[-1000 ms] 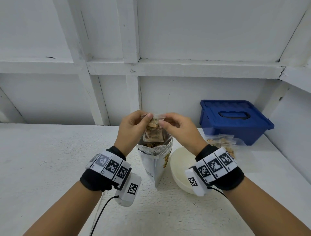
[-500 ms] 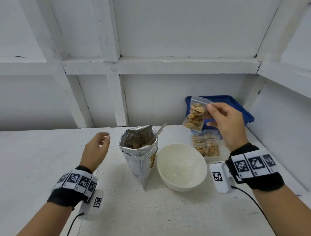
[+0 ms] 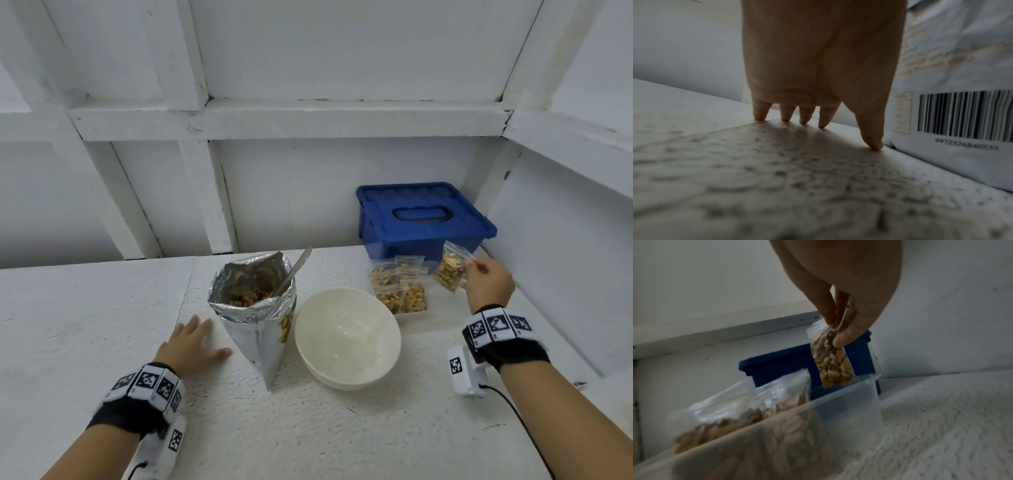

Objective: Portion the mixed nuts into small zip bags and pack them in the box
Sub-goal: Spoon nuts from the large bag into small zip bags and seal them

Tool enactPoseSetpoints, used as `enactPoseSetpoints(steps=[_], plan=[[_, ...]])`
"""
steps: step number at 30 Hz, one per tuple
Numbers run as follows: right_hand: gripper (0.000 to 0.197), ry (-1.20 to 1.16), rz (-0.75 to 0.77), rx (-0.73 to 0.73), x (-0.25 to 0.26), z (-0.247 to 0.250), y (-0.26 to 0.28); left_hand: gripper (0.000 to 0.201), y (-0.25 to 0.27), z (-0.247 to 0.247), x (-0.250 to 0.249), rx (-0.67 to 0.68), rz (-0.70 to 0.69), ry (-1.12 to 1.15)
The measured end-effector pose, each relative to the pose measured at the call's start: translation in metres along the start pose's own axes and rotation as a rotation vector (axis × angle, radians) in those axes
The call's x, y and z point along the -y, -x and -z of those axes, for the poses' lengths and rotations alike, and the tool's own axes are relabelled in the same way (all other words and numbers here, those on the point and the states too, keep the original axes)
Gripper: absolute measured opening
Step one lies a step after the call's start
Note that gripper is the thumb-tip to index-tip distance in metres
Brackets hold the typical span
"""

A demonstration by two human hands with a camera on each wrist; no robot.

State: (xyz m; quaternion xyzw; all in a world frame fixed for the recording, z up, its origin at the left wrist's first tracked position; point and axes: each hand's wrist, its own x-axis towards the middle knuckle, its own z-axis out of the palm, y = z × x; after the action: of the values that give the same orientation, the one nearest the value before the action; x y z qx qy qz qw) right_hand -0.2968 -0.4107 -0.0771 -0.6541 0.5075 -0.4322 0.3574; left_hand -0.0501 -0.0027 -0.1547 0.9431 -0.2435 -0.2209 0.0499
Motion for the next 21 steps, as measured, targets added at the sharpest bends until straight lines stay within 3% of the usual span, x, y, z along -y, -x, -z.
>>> enactPoseSetpoints(steps=[10, 13, 15, 18, 21], plan=[[0.008, 0.045, -0.166, 0.208, -0.038, -0.044, -0.038, 0.087, -0.001, -0.005, 0.0, -0.014, 0.013, -0.012], [0.024, 0.044, -0.212, 0.163, -0.04, -0.052, -0.047, 0.086, -0.001, -0.006, -0.001, -0.029, 0.012, 0.0], [0.026, 0.104, -0.198, 0.161, -0.047, -0.056, -0.053, 0.086, 0.0, -0.005, -0.001, -0.03, 0.009, 0.003], [0.012, 0.215, -0.156, 0.242, -0.038, -0.051, -0.044, 0.085, 0.001, -0.005, -0.002, -0.027, 0.008, 0.01], [0.018, 0.271, -0.033, 0.249, -0.014, -0.032, -0.025, 0.086, 0.002, -0.003, -0.003, -0.021, 0.008, 0.009]])
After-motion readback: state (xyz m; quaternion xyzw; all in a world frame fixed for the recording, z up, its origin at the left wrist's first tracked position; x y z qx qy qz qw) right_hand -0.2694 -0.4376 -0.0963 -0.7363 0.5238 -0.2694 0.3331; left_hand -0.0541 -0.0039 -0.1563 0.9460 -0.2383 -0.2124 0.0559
